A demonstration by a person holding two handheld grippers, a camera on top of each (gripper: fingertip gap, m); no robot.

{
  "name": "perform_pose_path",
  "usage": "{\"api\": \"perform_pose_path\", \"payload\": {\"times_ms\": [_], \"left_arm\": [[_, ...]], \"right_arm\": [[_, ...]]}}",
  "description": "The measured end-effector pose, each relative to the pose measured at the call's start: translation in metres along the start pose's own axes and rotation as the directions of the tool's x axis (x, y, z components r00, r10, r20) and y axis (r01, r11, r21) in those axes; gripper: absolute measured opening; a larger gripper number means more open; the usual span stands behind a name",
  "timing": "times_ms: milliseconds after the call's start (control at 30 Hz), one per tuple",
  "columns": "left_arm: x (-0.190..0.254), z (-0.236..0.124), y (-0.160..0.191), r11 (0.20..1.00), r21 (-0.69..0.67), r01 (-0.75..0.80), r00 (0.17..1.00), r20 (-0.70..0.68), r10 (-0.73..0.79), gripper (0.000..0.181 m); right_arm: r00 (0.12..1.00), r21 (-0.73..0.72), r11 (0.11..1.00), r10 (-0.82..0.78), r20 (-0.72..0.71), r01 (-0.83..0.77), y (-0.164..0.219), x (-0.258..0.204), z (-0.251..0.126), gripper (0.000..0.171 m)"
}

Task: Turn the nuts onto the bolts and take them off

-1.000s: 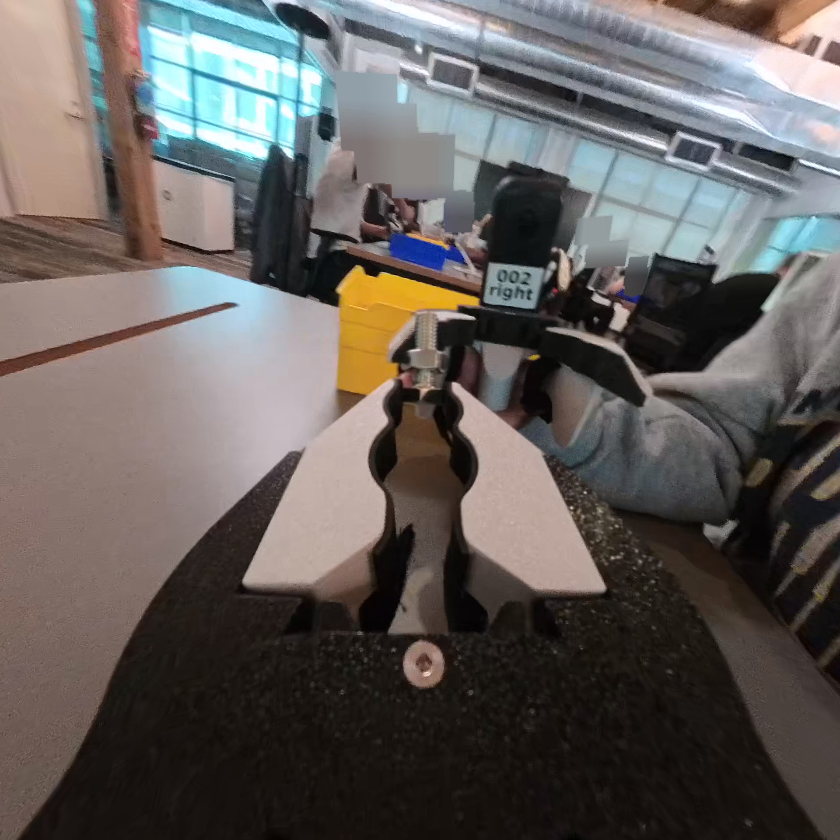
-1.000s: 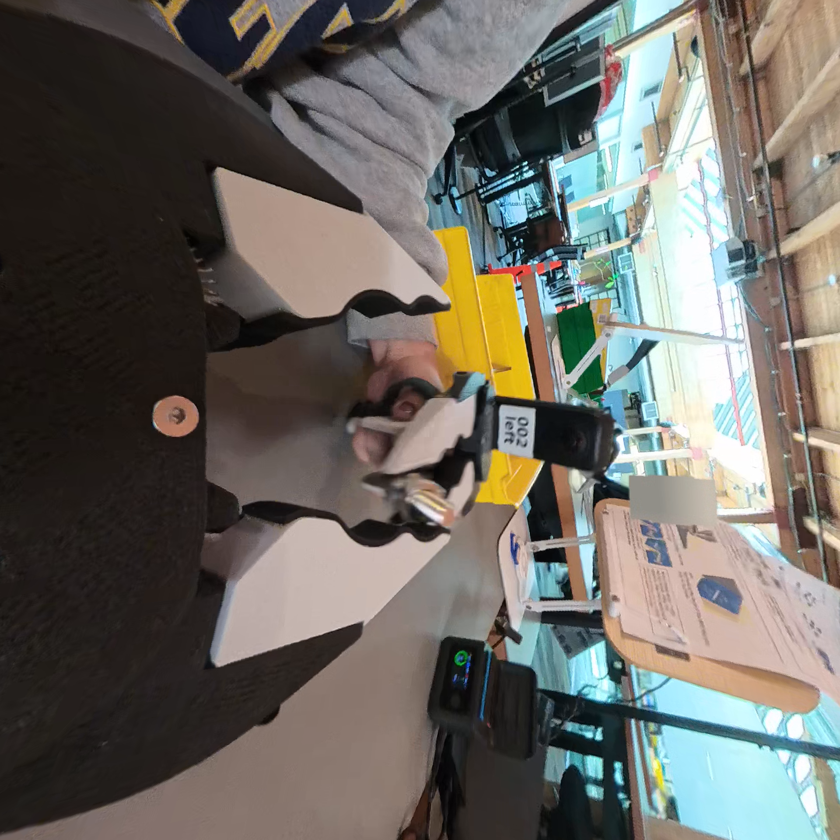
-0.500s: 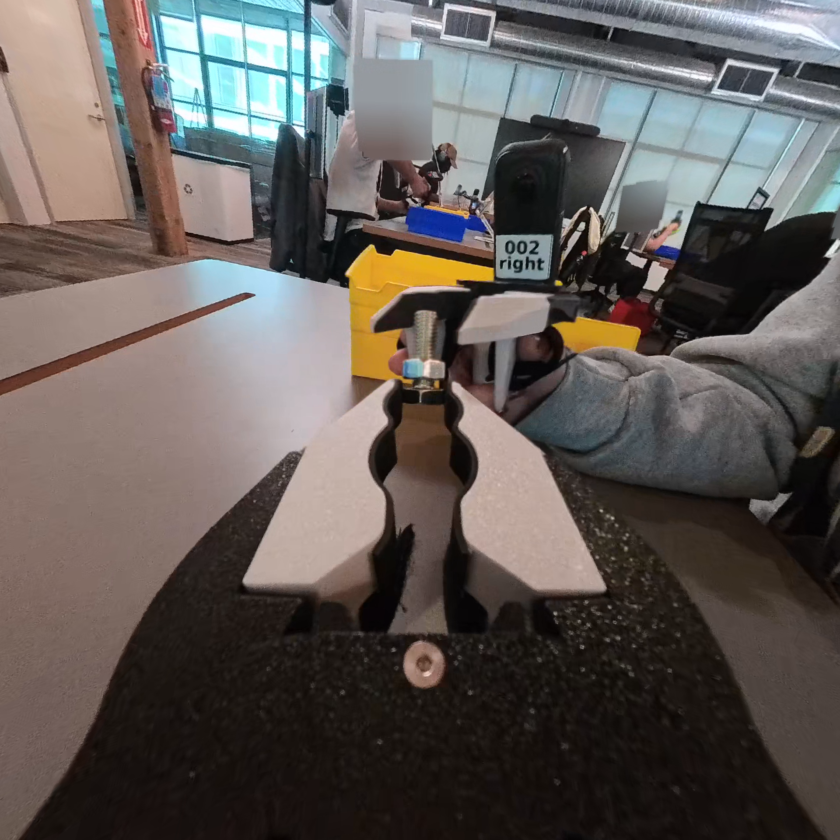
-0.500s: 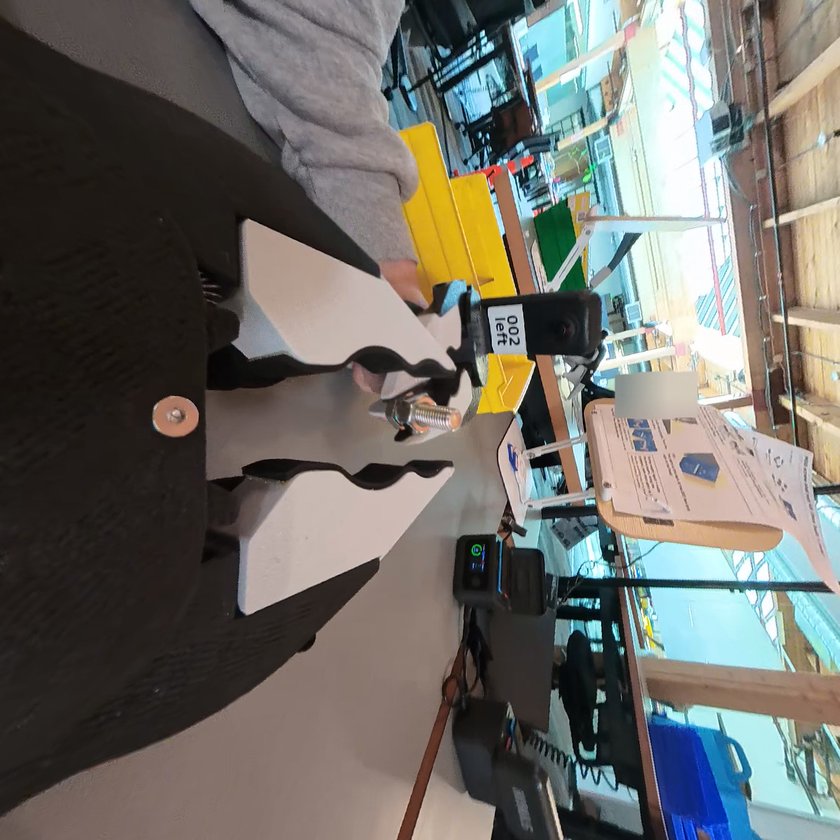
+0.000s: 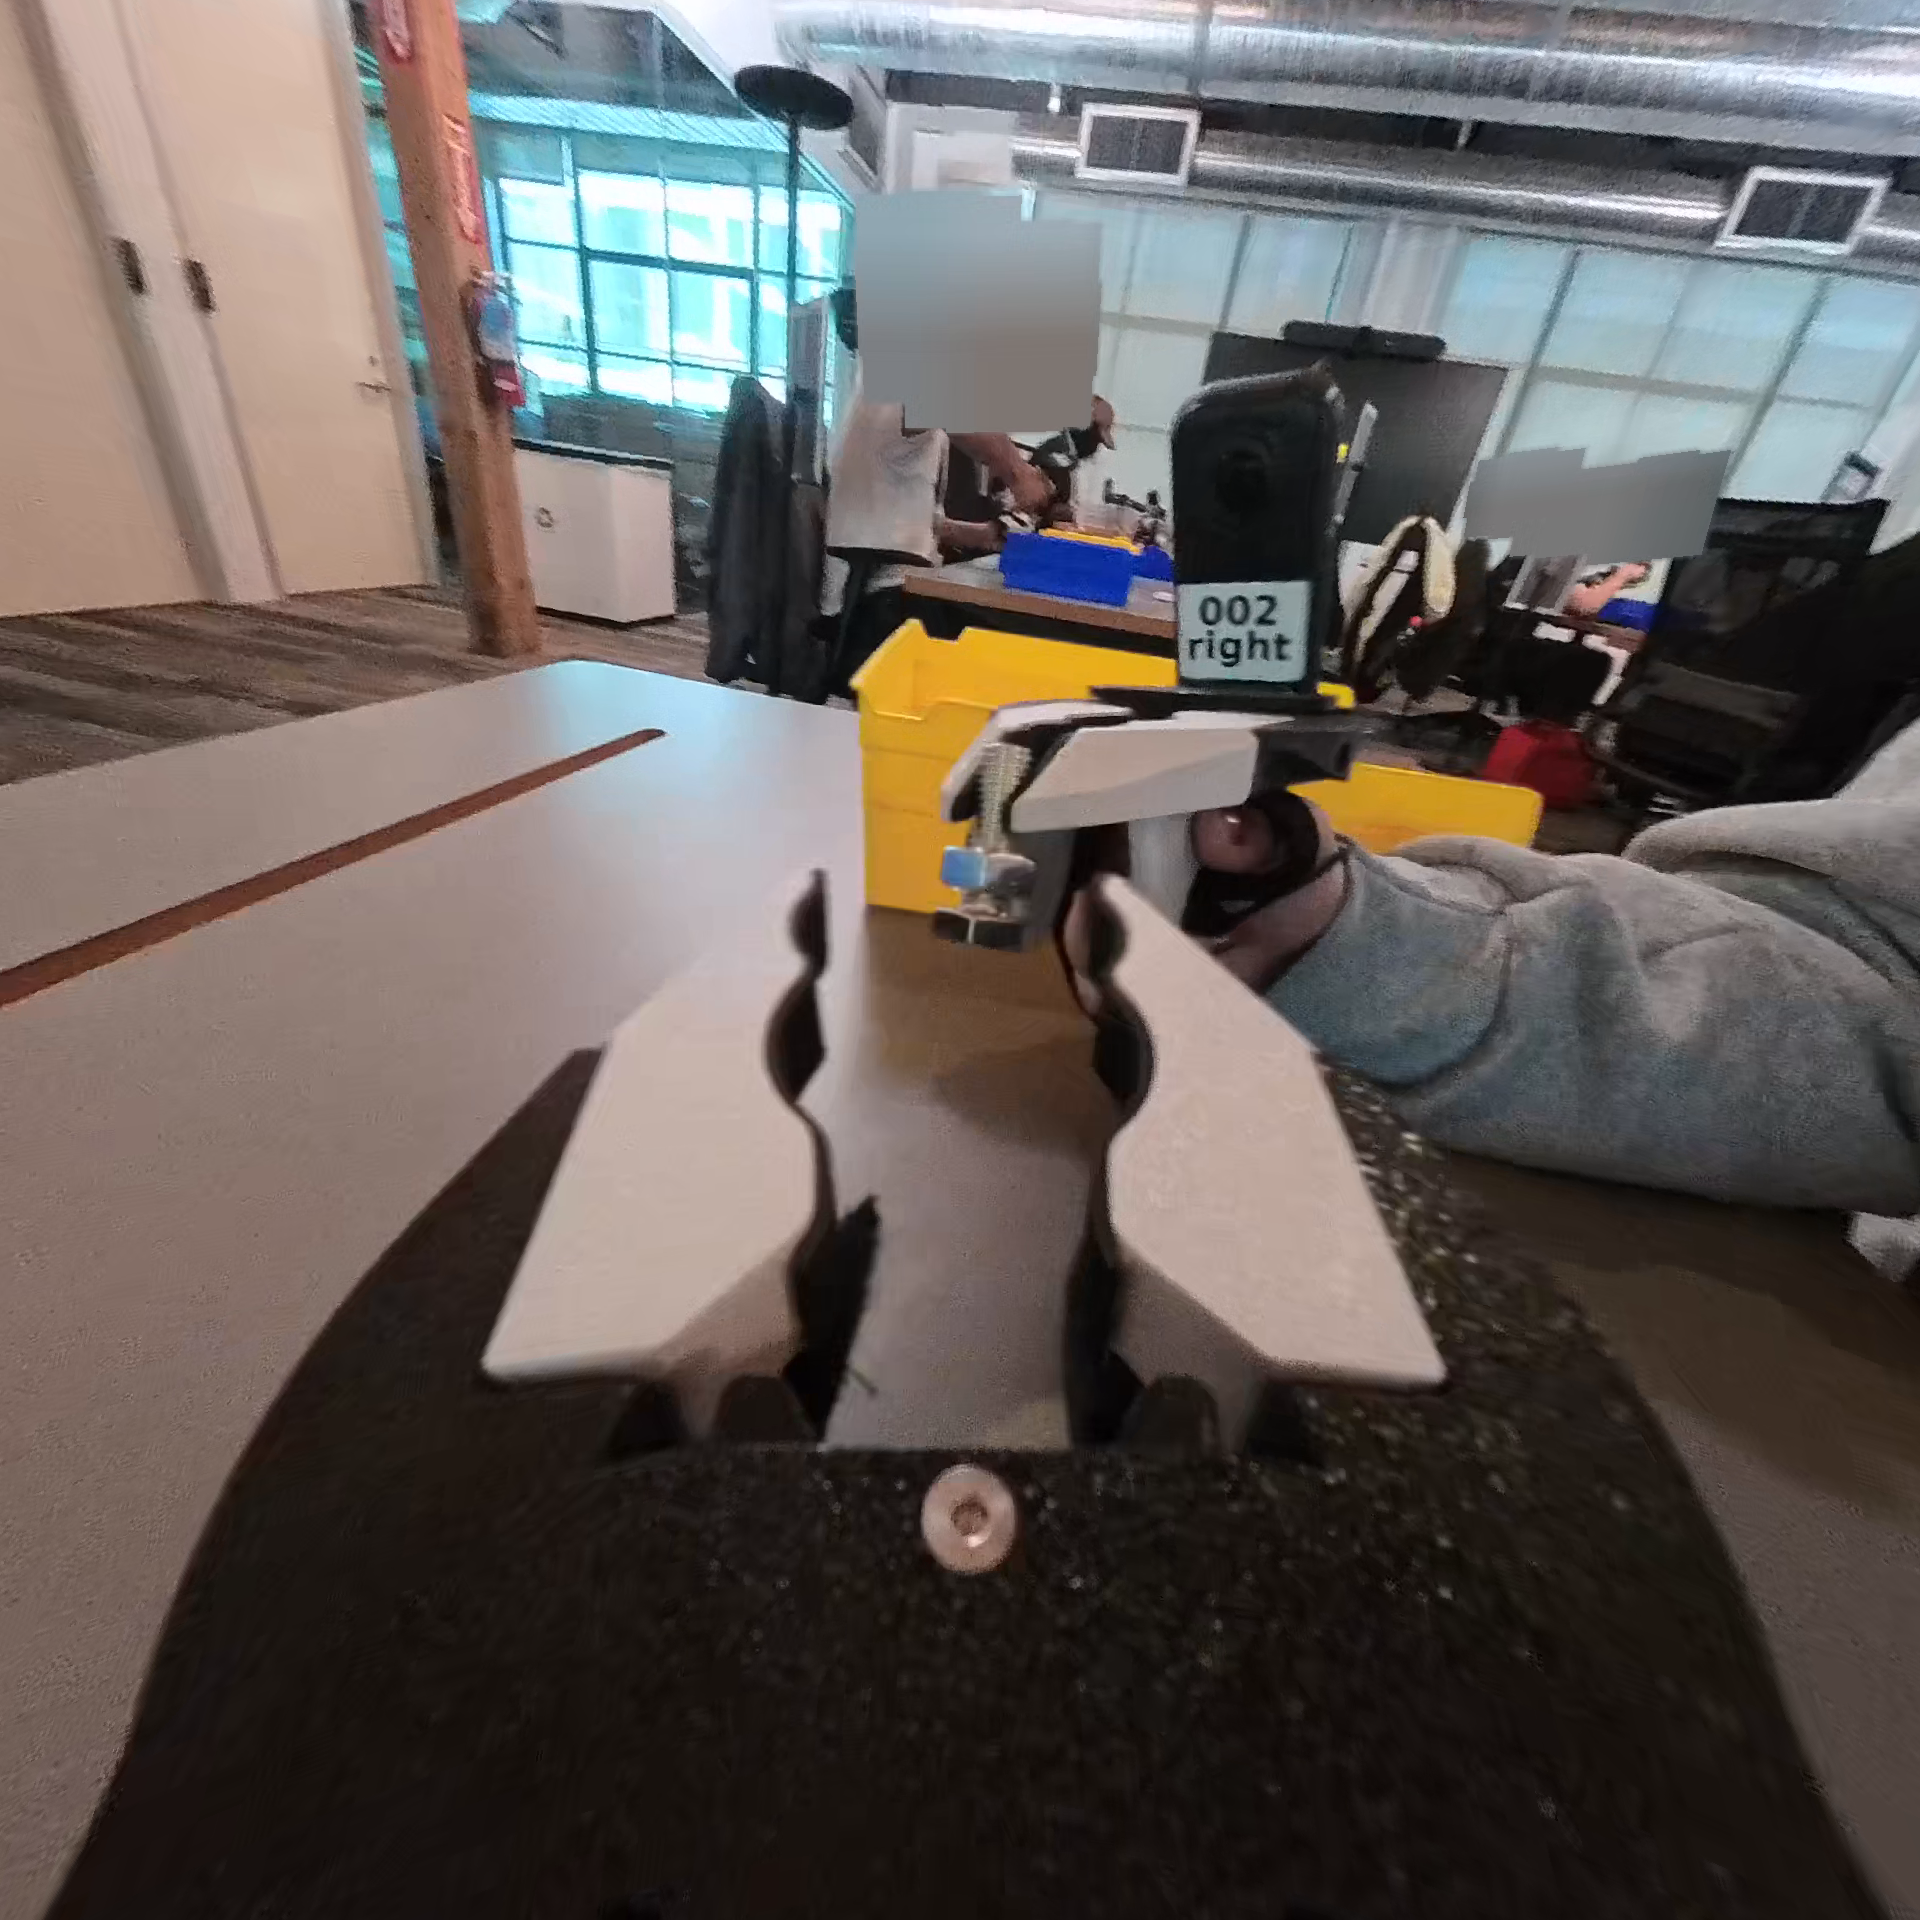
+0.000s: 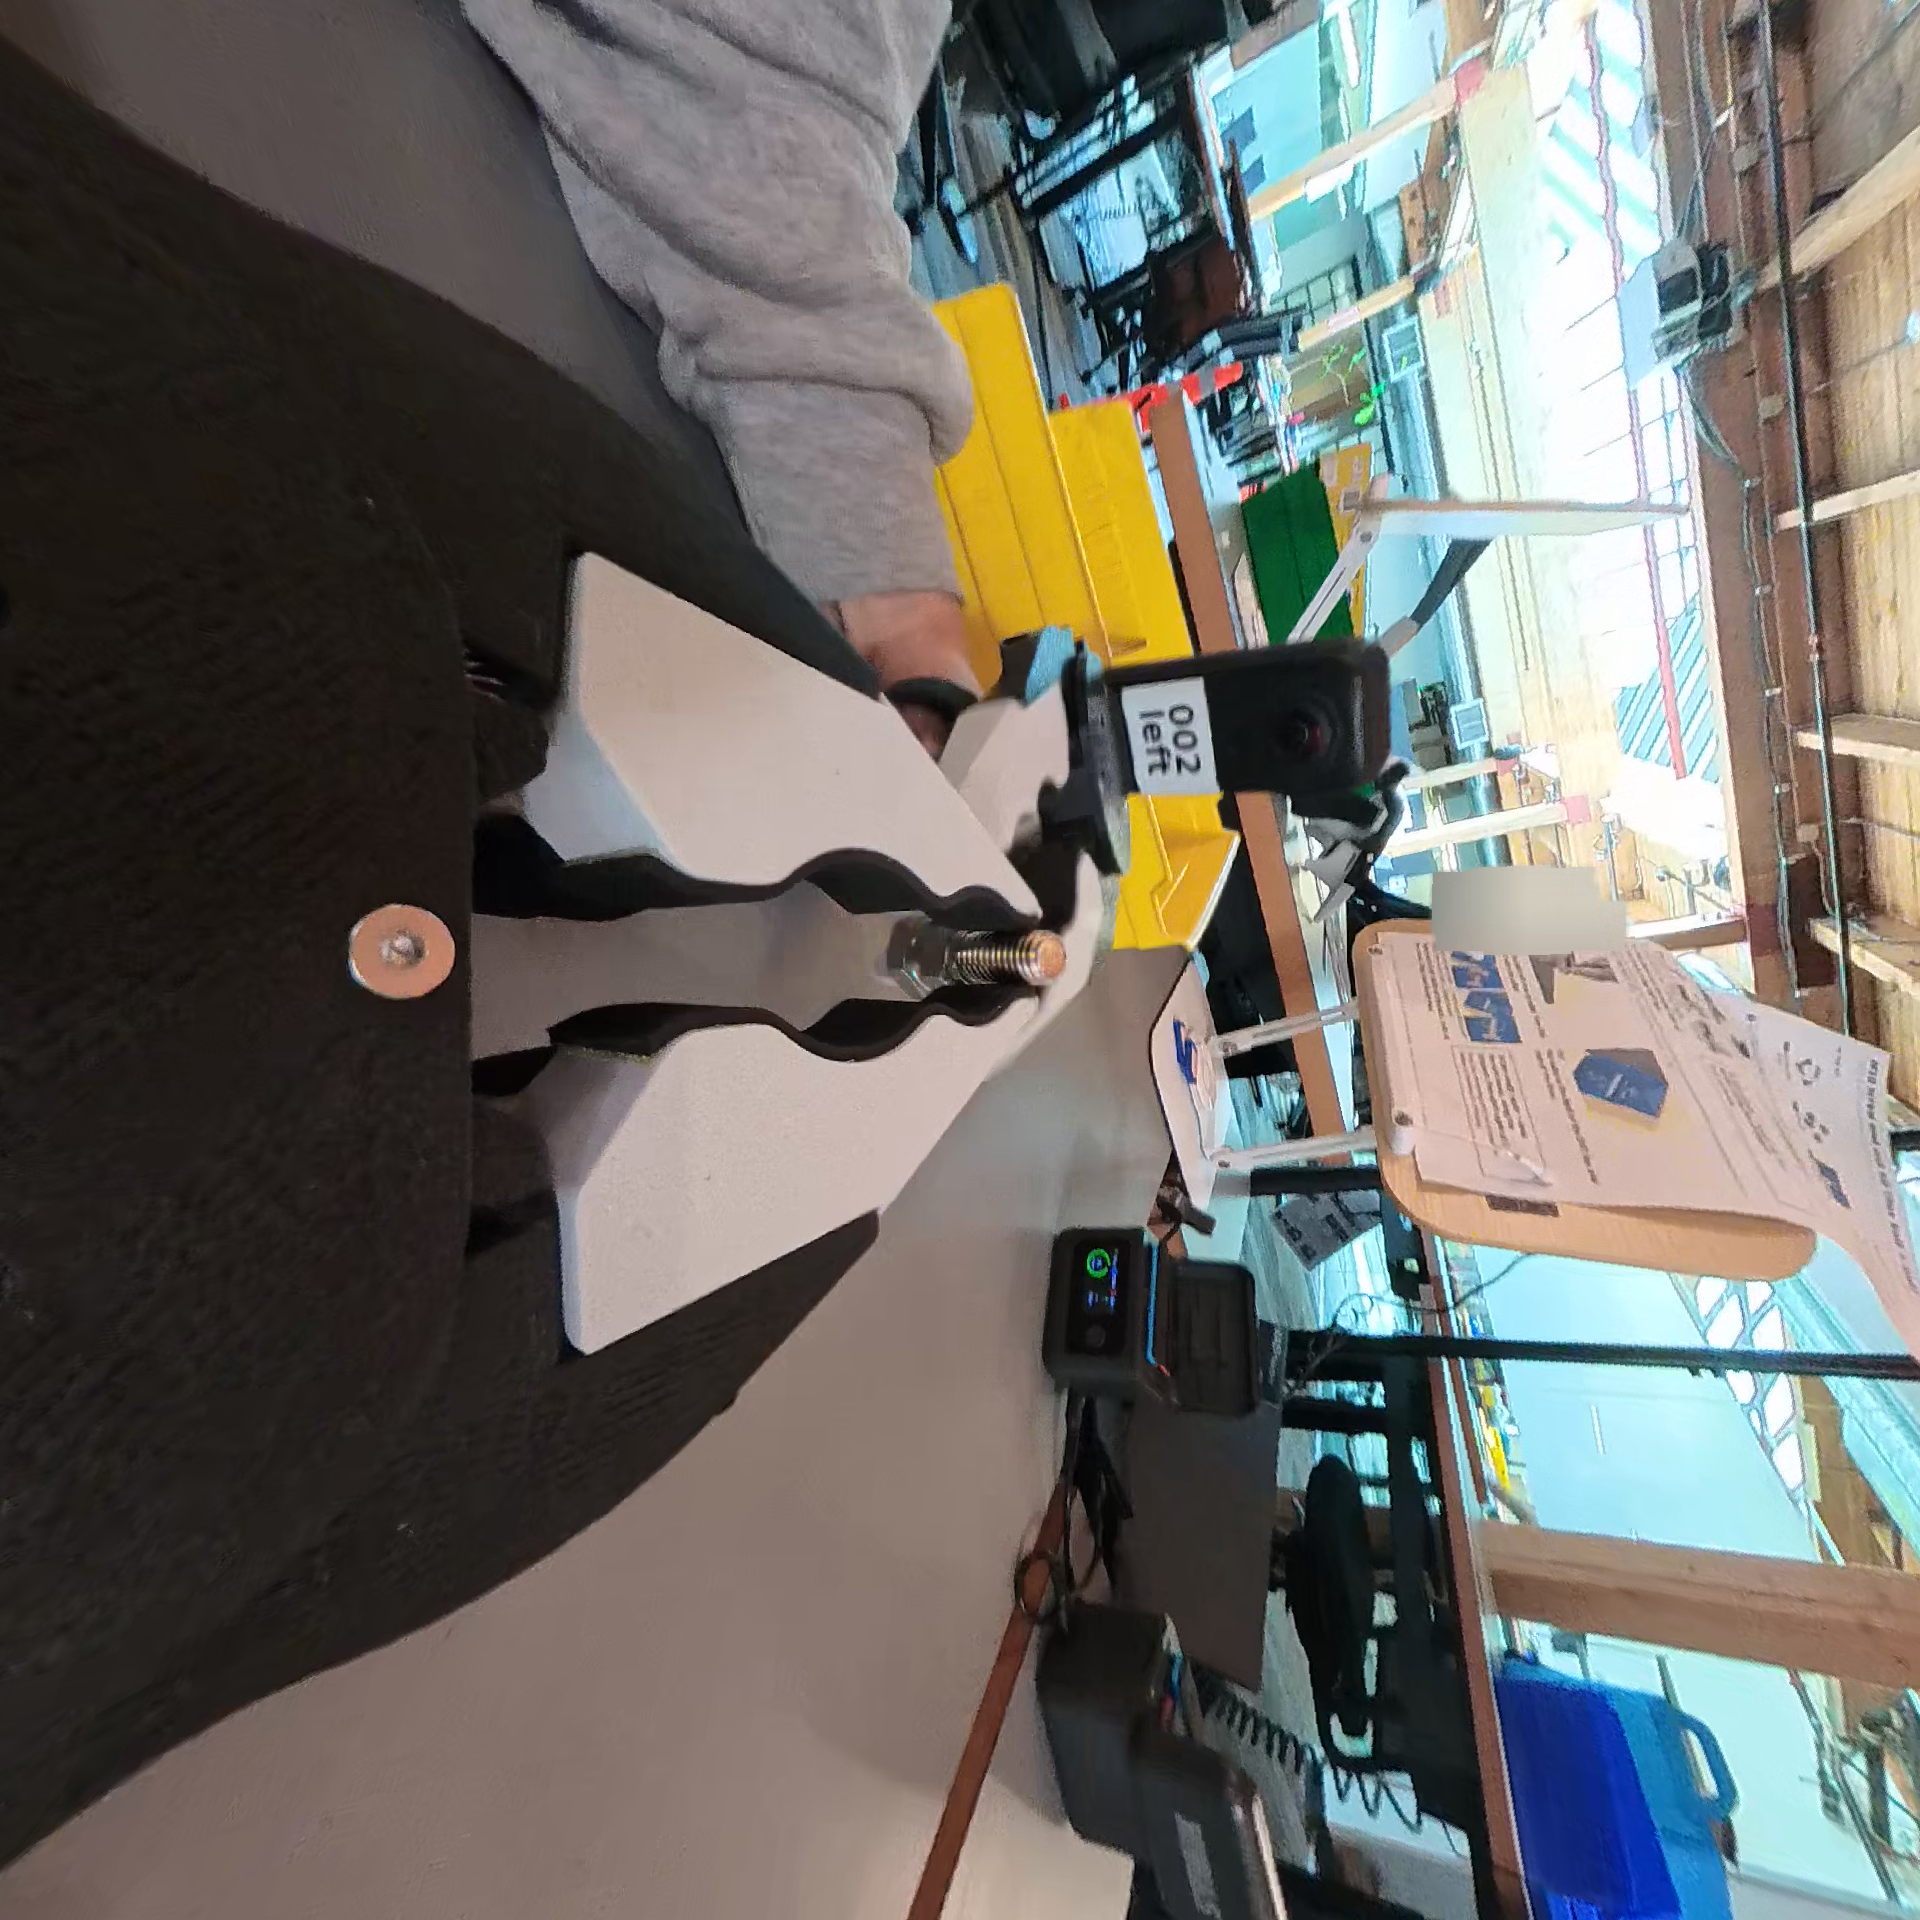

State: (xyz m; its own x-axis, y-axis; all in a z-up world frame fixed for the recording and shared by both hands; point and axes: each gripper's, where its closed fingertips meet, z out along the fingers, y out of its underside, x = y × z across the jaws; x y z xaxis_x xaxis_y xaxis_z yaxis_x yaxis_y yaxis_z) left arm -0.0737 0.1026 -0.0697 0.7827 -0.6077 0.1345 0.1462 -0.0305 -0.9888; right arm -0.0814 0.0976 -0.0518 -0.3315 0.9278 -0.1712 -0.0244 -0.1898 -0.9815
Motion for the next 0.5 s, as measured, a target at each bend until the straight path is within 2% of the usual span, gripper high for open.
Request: {"api": "perform_pose_path", "payload": {"times_ms": [33,67,167,267,333,500], "left_arm": [[-0.007,-0.001,-0.002,1.000,0.005,-0.016,0.998,0.057,0.016,0.075],[-0.015,-0.001,-0.004,0.999,-0.005,-0.034,0.993,0.115,0.034,0.093],[-0.034,-0.015,-0.010,0.992,-0.037,-0.123,0.956,0.263,0.128,0.121],[-0.051,-0.021,-0.002,0.968,-0.127,-0.216,0.896,0.369,0.248,0.123],[-0.059,-0.020,0.005,0.941,-0.183,-0.286,0.849,0.406,0.337,0.121],[-0.056,-0.013,0.009,0.901,-0.250,-0.355,0.805,0.408,0.431,0.114]], "right_arm": [[1.000,0.006,1.000,-0.011,-0.016,0.012,-0.002,0.001,-0.001,0.008],[1.000,0.017,1.000,-0.016,-0.026,0.016,-0.005,0.002,-0.002,0.008],[0.999,0.044,0.999,-0.013,-0.048,0.015,-0.024,-0.003,-0.008,0.008],[0.991,0.001,1.000,-0.010,-0.134,0.010,-0.049,-0.010,-0.024,0.008],[0.982,-0.104,0.995,-0.014,-0.189,-0.006,-0.053,-0.016,-0.044,0.008],[0.922,-0.293,0.955,-0.066,-0.380,-0.052,-0.061,-0.017,-0.123,0.008]]}}
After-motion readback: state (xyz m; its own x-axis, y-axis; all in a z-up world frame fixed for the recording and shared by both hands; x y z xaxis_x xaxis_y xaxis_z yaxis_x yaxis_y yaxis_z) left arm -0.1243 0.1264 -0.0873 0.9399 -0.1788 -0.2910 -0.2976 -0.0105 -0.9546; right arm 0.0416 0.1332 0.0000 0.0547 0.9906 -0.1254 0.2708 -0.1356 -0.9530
